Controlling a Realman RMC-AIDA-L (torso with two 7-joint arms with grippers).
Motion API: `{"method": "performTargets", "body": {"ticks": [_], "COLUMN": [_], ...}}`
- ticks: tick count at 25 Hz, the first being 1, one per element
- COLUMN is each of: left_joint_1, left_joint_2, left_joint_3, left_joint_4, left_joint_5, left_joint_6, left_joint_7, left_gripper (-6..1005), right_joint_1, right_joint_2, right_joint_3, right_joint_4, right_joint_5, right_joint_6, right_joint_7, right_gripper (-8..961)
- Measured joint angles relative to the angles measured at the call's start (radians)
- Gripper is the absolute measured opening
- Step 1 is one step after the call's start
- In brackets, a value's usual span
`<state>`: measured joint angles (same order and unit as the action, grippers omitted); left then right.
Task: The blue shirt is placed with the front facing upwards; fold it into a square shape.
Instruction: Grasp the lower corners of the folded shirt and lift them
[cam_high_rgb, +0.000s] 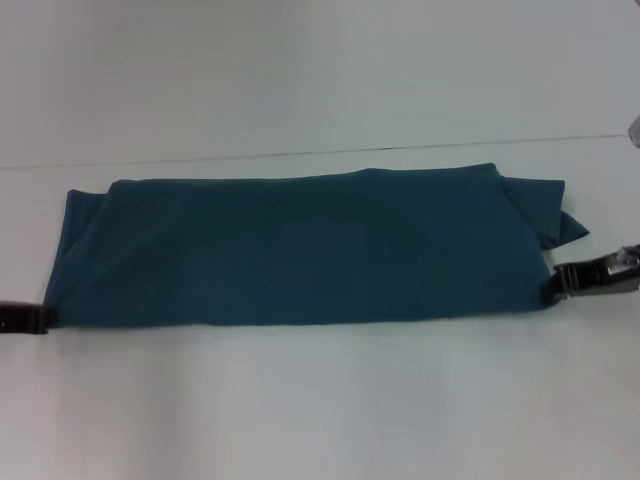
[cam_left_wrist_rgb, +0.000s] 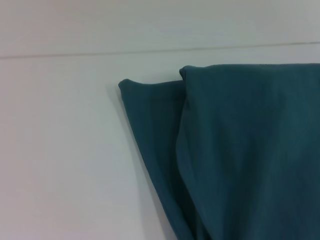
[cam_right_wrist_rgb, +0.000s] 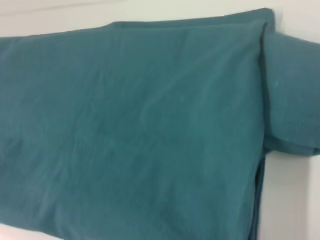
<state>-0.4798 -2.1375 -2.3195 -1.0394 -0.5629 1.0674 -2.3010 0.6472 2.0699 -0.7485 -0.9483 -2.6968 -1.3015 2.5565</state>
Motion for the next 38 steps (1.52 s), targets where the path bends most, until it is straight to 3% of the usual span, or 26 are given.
{"method": "performTargets", "body": {"ticks": [12,32,38], "left_joint_1": [0.06,0.129,0.141], "left_joint_2": [-0.027,-0.033,-0.032], "left_joint_3": [0.015,0.011,0.012], "left_joint_4": [-0.093,-0.153,-0.172], "left_joint_5": [0.002,0.001,0.002], "left_joint_6": [0.088,0.168,0.191], "left_joint_7": [-0.039,-0.108,-0.118], "left_gripper": [26,27,27], "right_joint_1": [-0.038,-0.079,-0.087], "right_joint_2": [0.008,0.013,0.009], "right_joint_3": [0.0,-0.002,0.006], "right_joint_4": [-0.001,-0.068,-0.071], "right_joint_5": [-0.001,-0.002,0.011], "right_joint_6": [-0.024,-0.124,-0.163], "right_joint_7": [0.009,0.058,0.079], "right_gripper": [11,11,52]}}
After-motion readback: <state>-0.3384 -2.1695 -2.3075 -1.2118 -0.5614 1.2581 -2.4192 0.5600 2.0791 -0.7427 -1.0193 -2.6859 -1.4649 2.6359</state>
